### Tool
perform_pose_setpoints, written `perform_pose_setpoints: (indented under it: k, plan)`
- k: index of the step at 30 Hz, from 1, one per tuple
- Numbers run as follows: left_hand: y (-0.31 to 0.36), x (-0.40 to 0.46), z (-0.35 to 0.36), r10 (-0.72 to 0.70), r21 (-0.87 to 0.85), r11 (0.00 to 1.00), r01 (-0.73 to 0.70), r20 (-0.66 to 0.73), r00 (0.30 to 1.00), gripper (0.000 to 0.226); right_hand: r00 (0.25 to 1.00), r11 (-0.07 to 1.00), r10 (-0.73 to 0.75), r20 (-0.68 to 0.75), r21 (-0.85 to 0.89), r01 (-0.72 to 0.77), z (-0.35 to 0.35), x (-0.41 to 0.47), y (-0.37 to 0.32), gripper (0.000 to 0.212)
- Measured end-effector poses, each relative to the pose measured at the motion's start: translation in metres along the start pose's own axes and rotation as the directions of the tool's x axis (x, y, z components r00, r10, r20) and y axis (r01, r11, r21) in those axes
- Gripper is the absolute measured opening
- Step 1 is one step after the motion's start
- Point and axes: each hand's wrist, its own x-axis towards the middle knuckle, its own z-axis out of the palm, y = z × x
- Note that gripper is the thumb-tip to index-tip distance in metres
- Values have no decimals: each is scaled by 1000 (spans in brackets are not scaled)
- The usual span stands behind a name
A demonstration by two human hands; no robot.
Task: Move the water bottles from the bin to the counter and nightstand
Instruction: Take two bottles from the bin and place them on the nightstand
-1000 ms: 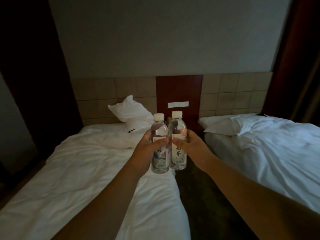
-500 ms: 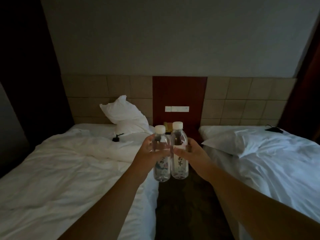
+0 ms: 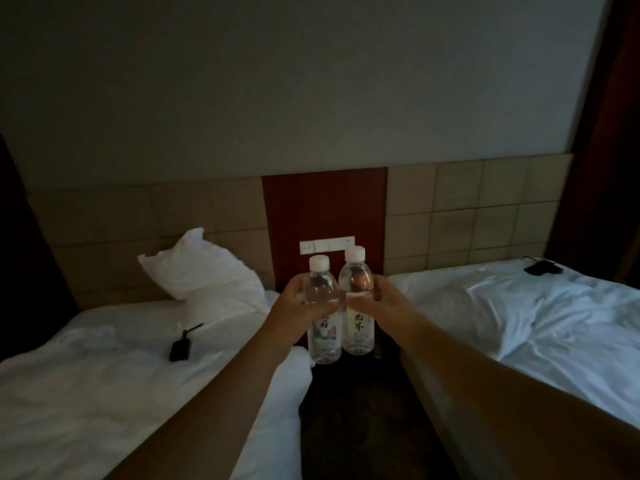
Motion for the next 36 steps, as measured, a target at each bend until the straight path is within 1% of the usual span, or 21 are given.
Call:
perform_pose_setpoints:
  k: [2,5,7,9,12,14,16,18,20,23,25,27,29,31,33,36]
  plan:
    - [-4,55,7,7,15,1000,-7,29,1000,64,1000,1000,-5,-30,6,5,-16,44,3,81]
    - [-17,136,20,-5,32,999,3,72,997,59,998,1000,-9,-64,-9,9,-45,110,15,87]
    - [-31,189,30,-19,51,999,14,103,994,60,998,1000,-21,-60,-19,20,-67,156,28,96]
    - [-45,243,42,-32,69,997,25,103,994,61,999,1000,-28,-41,-6,28,-88,205,45,97]
    - [-66,319,61,-50,91,995,44,62,997,64,1000,1000,-16,11,24,16,-120,285,75,84]
    - [-77,364,73,-81,120,990,77,27,996,74,998,1000,4,57,9,-5,-139,334,92,70]
    - [-83,409,82,-106,127,987,103,17,994,81,998,999,33,55,12,-34,-156,383,105,58]
    - [-88,451,89,-118,148,982,117,-3,993,83,996,998,57,72,4,-58,-169,423,112,49]
    - [-95,490,92,-133,169,976,135,-24,991,81,995,999,53,88,-1,-53,-178,464,121,45]
    - [-111,545,90,-149,206,966,155,-45,988,72,998,999,13,56,-35,-11,-187,523,134,40]
    - [-127,582,88,-155,220,962,163,-51,987,71,997,995,-22,72,-93,28,-191,564,146,40]
    - [-148,621,84,-153,235,958,164,-66,986,68,993,987,-25,113,-157,42,-193,606,161,38]
    - [-173,661,78,-169,246,953,175,-46,985,71,991,978,-22,135,-202,49,-194,648,182,31]
    - [-202,703,70,-200,278,940,196,-13,980,77,991,968,31,133,-250,3,-191,687,205,25]
    - [-232,746,60,-224,308,928,212,4,975,81,986,966,80,144,-254,-42,-188,728,228,27]
    - [-284,806,51,-257,343,911,229,39,966,85,982,969,144,125,-220,-114,-184,789,272,50]
